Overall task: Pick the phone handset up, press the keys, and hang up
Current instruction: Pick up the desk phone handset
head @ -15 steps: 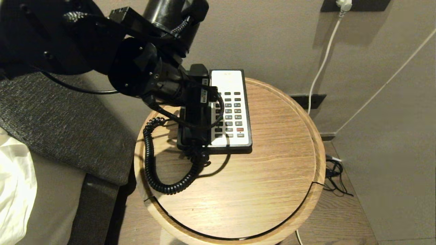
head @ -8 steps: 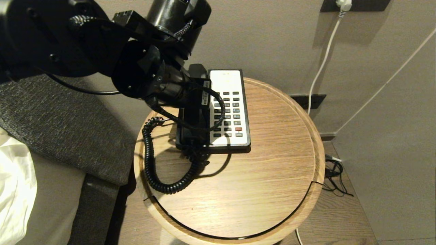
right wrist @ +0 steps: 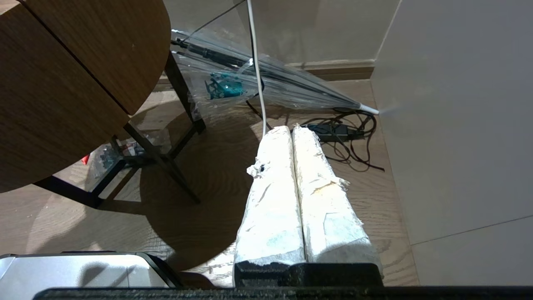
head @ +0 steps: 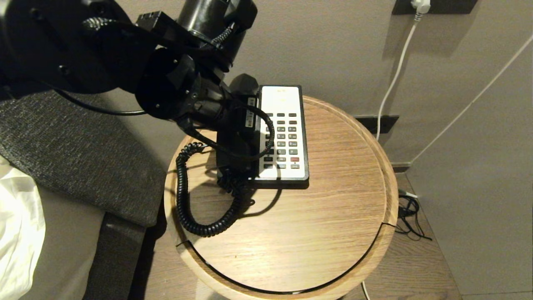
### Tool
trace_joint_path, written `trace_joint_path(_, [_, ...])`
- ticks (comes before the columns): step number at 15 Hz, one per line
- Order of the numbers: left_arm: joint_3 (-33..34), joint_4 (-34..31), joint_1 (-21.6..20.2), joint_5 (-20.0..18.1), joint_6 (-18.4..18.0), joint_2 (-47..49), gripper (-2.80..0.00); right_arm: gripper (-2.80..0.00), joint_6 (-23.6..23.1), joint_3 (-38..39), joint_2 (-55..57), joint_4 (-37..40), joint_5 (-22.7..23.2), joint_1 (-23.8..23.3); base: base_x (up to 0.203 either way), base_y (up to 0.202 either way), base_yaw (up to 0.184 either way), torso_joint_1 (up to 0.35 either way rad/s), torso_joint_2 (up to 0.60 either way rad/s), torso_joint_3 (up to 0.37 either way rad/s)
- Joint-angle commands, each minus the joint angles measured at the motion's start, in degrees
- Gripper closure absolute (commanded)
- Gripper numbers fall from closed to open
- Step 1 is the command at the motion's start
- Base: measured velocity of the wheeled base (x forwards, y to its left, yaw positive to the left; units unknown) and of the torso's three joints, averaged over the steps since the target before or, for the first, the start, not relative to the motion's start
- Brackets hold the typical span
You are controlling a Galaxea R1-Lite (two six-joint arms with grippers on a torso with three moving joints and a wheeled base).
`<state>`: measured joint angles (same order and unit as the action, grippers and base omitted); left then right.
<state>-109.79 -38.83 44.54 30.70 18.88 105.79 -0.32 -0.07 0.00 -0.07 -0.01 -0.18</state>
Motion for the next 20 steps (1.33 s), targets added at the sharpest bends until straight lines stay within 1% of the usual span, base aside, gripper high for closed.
trace_joint_path(1, [0.0,-0.3,0.0,0.2,0.1,-0.2,0.0,0.0,0.0,0.0,-0.1,0.0,0.0,0.0,0.0,0.0,0.0,0.0,0.0,0.0])
trace_joint_path(6, [0.2,-0.8,0.2,0.2,0.1,-2.2,0.0,0.0,0.0,0.0,-0.1,0.0,0.0,0.0,0.0,0.0,0.0,0.0,0.0,0.0])
trace_joint_path(11, [2.4,-1.0,0.4,0.4,0.1,-5.5,0.0,0.0,0.0,0.0,-0.1,0.0,0.0,0.0,0.0,0.0,0.0,0.0,0.0,0.0])
trace_joint_path(13, [4.4,-0.9,0.7,1.4,0.0,-7.8,0.0,0.0,0.0,0.0,-0.1,0.0,0.0,0.0,0.0,0.0,0.0,0.0,0.0,0.0])
trace_joint_path(16, [6.9,-0.8,0.9,1.8,0.1,-11.0,0.0,0.0,0.0,0.0,-0.1,0.0,0.0,0.0,0.0,0.0,0.0,0.0,0.0,0.0])
trace_joint_path(20, [8.5,-0.9,1.8,2.3,-0.1,-15.5,0.0,0.0,0.0,0.0,-0.1,0.0,0.0,0.0,0.0,0.0,0.0,0.0,0.0,0.0])
